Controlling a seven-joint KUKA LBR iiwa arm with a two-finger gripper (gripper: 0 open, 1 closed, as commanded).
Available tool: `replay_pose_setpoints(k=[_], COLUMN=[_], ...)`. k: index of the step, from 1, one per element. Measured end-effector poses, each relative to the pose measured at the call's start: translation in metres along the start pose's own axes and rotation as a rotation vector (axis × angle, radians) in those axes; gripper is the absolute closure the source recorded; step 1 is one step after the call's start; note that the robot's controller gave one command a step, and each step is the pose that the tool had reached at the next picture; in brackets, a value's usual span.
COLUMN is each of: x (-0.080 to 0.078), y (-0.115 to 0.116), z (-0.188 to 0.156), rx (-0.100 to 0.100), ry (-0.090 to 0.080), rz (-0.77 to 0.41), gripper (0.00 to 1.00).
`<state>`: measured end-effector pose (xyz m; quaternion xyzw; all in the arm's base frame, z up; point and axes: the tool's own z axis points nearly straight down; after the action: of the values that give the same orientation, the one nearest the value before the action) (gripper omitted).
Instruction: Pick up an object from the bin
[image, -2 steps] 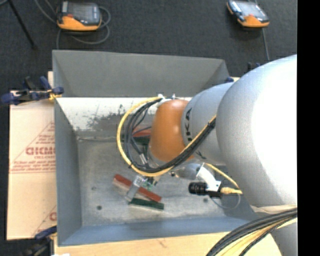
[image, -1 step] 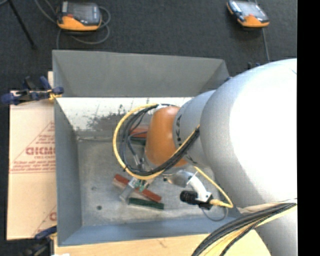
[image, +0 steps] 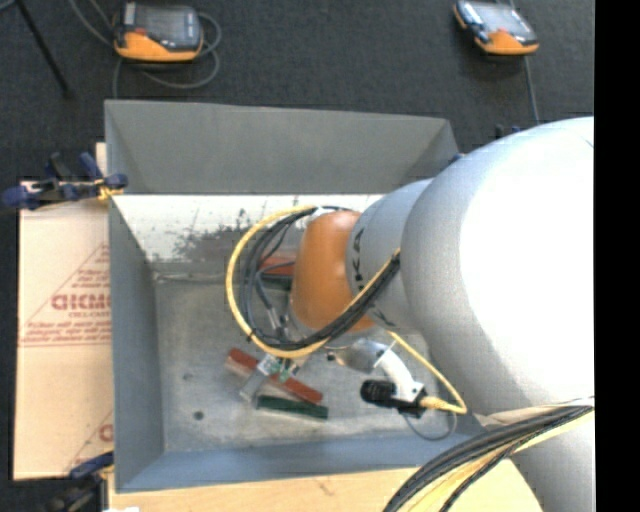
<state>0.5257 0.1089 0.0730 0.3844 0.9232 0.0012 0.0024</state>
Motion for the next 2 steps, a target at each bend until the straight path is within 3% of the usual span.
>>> replay_pose_setpoints(k=[1,2], x=[-0.0003,-0.0015], y=[-0.0005,-0.0007], z=[0.0002,-0.0020], rx=[0.001,0.001], ry=[0.000,-0.001], rz=[-0.001,-0.004], gripper=[1.00,1.00])
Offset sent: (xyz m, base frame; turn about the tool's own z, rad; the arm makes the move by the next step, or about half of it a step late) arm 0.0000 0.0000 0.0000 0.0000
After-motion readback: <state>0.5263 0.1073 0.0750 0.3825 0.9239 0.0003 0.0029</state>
